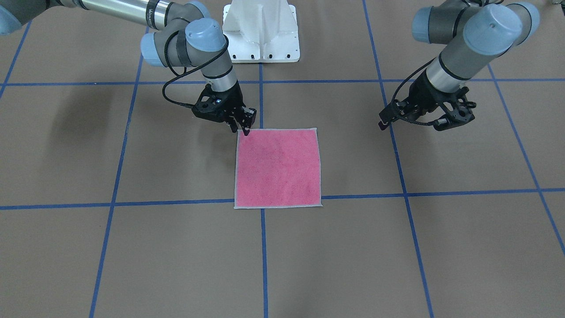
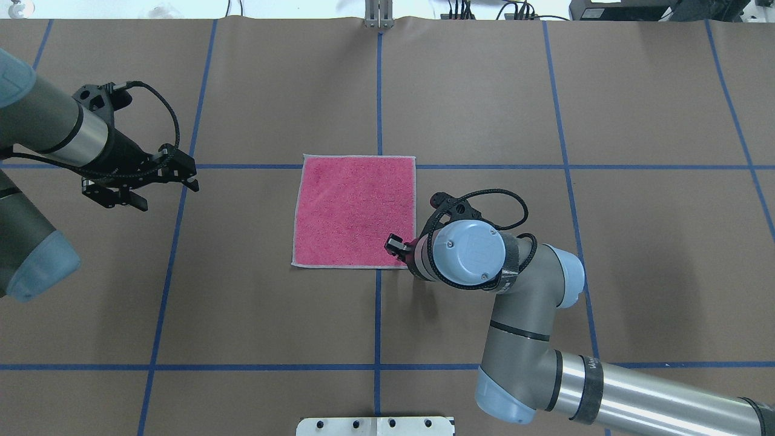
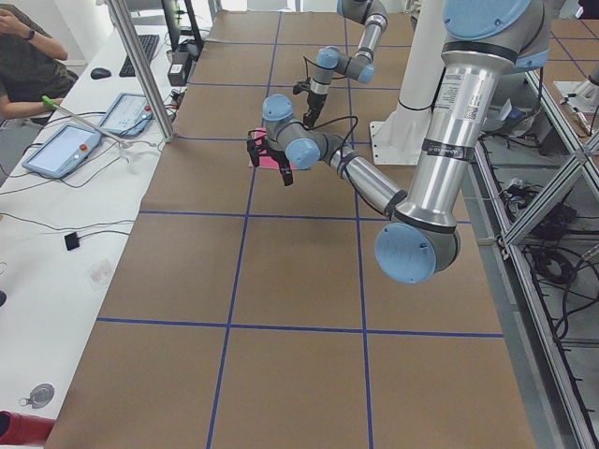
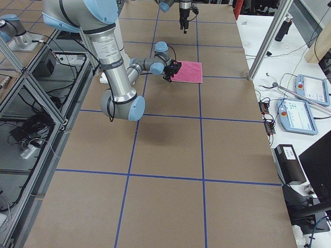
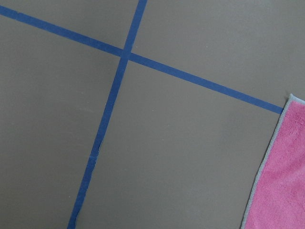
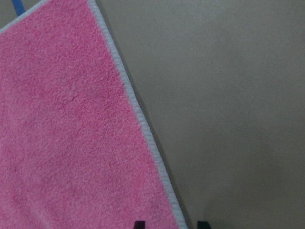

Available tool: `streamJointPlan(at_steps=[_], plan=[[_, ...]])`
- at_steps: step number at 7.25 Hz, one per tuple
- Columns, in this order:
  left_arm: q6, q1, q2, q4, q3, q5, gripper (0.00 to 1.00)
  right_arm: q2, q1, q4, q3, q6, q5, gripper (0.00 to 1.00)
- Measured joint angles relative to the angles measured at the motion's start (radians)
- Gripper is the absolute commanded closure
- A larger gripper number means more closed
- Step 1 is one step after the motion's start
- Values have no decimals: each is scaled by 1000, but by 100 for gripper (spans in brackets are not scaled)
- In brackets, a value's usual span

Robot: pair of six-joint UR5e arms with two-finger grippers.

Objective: Fold towel twice with both arms
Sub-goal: 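Lower the right gripper and pinch the near towel corner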

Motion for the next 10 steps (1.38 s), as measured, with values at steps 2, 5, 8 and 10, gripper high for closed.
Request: streamJointPlan(at_steps=[2, 5, 8, 10], plan=[[-1, 0, 0, 0, 0, 0, 0, 0, 0, -1, -2, 0, 0, 58], [-2, 0, 0, 1, 0, -1, 0, 1, 0, 0, -5, 2, 0, 100], [-2, -1, 0, 1, 0, -1, 0, 1, 0, 0, -8, 2, 0, 100], [-4, -1, 0, 1, 0, -2, 0, 2, 0, 3, -7, 0, 0, 100]])
